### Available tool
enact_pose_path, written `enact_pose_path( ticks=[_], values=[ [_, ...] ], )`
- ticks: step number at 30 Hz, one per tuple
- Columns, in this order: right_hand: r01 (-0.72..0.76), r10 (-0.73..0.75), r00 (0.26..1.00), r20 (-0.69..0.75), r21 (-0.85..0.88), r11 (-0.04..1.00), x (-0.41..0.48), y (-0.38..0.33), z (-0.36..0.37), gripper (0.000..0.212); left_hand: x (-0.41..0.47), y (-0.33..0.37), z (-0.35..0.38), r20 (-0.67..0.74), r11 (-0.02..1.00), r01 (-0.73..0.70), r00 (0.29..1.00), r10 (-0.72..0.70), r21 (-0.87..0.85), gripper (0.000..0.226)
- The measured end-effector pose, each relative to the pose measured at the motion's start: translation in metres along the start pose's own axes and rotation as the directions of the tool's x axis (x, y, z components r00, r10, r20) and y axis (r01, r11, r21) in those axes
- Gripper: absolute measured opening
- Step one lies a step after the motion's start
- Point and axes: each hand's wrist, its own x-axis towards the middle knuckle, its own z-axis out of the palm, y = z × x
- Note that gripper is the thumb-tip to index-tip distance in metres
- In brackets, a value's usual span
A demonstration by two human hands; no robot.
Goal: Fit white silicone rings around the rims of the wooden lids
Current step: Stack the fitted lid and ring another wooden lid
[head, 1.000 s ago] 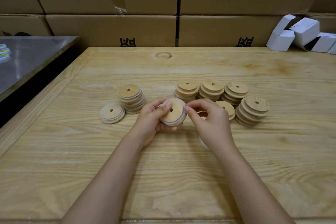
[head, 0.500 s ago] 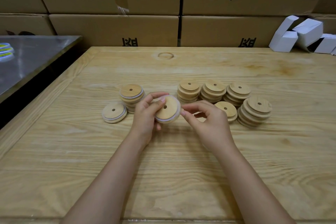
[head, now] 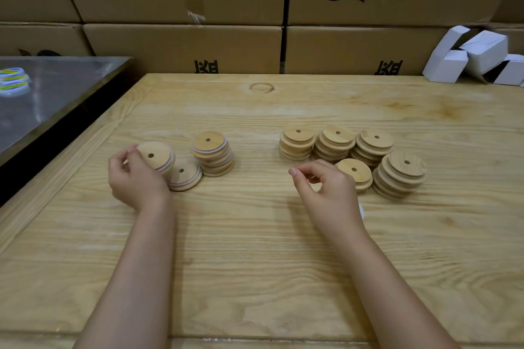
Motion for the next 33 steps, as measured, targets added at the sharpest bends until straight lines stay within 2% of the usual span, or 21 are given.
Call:
enact_pose_path(
  ticks=[5,9,13,22,27,29,30,31,33],
  values=[
    [0.049,-0.048,0.999,0.008,-0.037,0.998,-0.001,0.001,0.000,0.010,0.004,-0.009,0.001,0.097,0.946,-0.074,0.994,0.045,0.317,0.024],
    [0.130,-0.128,0.991,0.026,-0.116,0.985,-0.002,0.003,0.002,0.009,0.006,-0.013,0.002,0.126,0.909,-0.070,0.992,0.019,0.412,0.025],
    [0.163,-0.157,0.986,0.049,-0.148,0.976,-0.002,0.003,0.003,0.008,0.006,-0.015,0.000,0.223,0.852,-0.097,0.974,-0.023,0.515,0.034],
    [0.148,-0.144,0.989,0.036,-0.164,0.975,-0.001,0.000,-0.002,0.009,0.002,-0.018,-0.002,0.377,0.782,-0.261,0.926,0.036,0.566,0.025],
    [0.138,-0.136,0.990,0.027,-0.198,0.970,0.000,-0.002,-0.007,0.010,0.002,-0.023,0.000,0.369,0.779,-0.281,0.927,0.069,0.561,0.028],
    [0.137,-0.151,0.988,-0.034,-0.273,0.952,0.002,0.000,-0.010,0.010,0.000,-0.020,0.000,0.308,0.817,-0.308,0.936,0.169,0.487,0.032],
    [0.127,-0.159,0.984,-0.074,-0.326,0.937,0.003,0.002,-0.011,0.010,-0.004,-0.016,0.000,0.268,0.817,-0.377,0.921,0.282,0.436,0.033],
    [0.104,-0.159,0.981,-0.113,-0.382,0.918,0.005,0.004,-0.013,0.011,-0.010,-0.011,0.000,0.239,0.789,-0.477,0.879,0.413,0.387,0.032],
    [0.019,-0.119,0.979,-0.168,-0.503,0.864,0.007,0.011,-0.017,0.015,-0.027,-0.003,0.002,0.250,0.686,-0.684,0.729,0.637,0.247,0.027]
  ],
)
